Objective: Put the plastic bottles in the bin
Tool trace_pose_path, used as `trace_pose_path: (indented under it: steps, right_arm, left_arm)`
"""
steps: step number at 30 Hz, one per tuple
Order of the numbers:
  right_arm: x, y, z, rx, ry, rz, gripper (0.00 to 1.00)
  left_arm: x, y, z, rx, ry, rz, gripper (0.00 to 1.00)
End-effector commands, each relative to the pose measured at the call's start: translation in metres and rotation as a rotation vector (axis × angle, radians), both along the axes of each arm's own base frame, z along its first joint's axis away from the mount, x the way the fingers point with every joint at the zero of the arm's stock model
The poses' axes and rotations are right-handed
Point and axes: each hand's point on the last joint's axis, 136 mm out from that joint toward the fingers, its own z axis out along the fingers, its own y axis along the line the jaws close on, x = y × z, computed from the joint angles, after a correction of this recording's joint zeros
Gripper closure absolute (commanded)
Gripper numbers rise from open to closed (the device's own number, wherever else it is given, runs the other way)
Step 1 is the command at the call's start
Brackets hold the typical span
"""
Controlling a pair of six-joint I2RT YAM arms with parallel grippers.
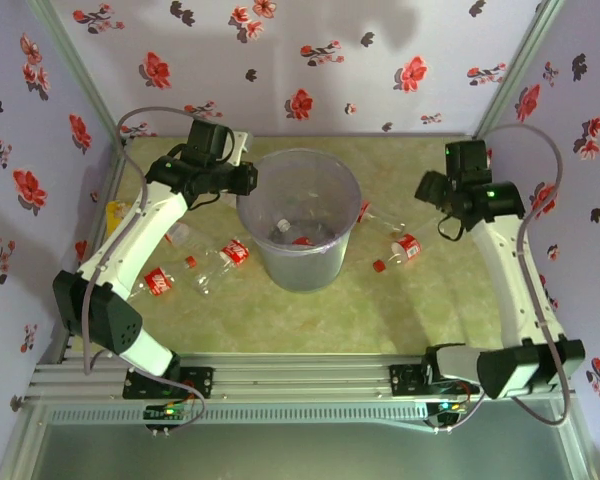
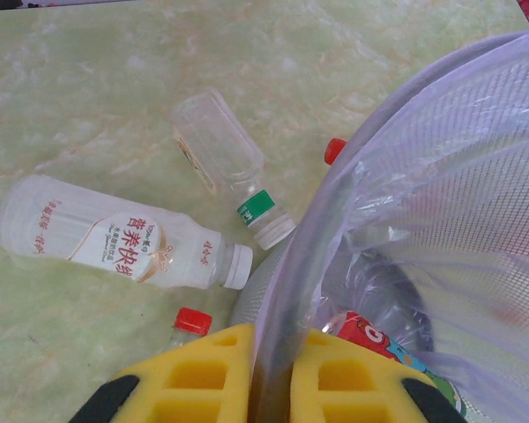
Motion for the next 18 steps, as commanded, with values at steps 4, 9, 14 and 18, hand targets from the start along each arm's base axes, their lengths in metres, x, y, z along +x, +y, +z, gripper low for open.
trace_pose_path:
  steps: [4,9,14,18]
  right_arm:
    - [0.000,0.001,-0.091,0.105,0.130,-0.094,0.21]
    - [0.005,-0.001,-0.136,0.104,0.199,-0.122,0.23]
    - [0.014,0.004,-0.162,0.140,0.239,-0.106,0.22]
    - [0.021,0.004,-0.179,0.170,0.259,-0.107,0.18]
  left_arm:
    - [0.008,0.004,-0.003,0.003,-0.031,0.023,1.00]
    - [0.007,0.004,0.000,-0.002,-0.038,0.024,1.00]
    - [0.006,0.005,0.003,-0.006,-0.051,0.022,1.00]
    - [0.006,0.005,0.004,-0.007,-0.054,0.022,1.00]
